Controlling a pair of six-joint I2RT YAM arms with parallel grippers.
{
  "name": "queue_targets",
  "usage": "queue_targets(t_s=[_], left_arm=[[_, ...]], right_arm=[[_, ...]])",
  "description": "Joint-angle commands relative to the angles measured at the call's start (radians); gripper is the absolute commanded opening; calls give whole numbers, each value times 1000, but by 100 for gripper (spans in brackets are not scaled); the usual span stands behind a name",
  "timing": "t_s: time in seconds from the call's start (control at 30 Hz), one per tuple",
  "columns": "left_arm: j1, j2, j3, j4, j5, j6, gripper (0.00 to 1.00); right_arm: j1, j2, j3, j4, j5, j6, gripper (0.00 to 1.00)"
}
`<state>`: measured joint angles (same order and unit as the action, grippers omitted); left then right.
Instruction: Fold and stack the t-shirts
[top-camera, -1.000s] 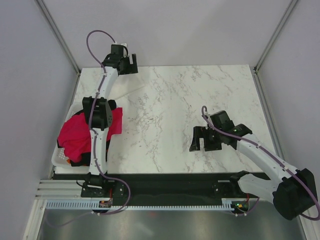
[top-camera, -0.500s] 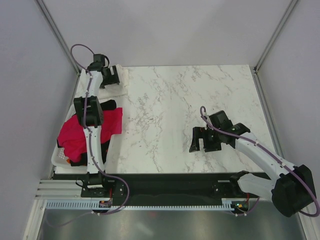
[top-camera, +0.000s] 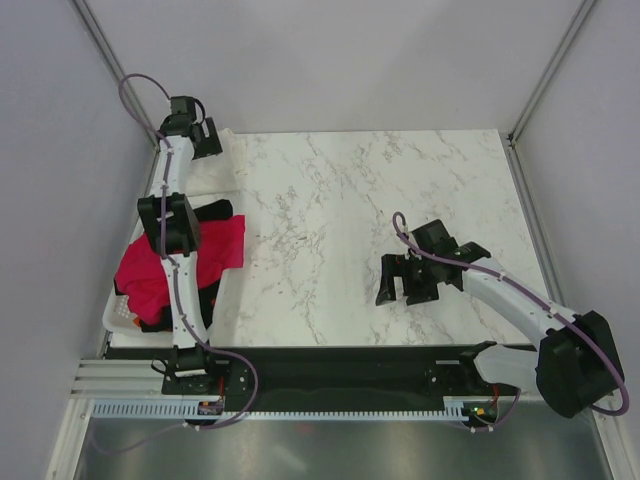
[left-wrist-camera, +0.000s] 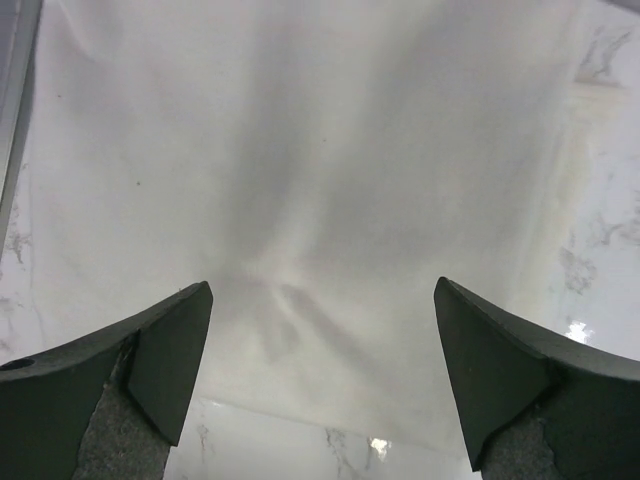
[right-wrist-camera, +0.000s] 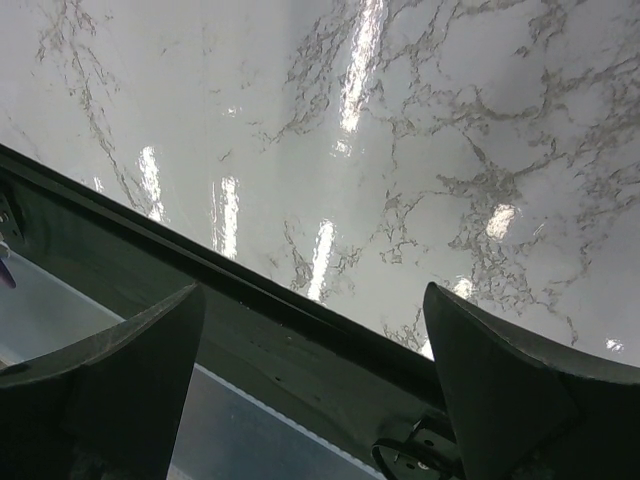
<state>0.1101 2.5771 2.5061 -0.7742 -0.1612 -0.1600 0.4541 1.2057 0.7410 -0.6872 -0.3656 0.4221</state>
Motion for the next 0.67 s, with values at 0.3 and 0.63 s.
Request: queue_targets(t_s=[0.3,0.63], left_arm=[[-33,-648,-410,55,149,-132,100],[-35,-1156,-926,59,196,-161,100]], right_arm=[[4,-147,80,35,-22,46,98],[11,-371,84,-52,-52,81,98]])
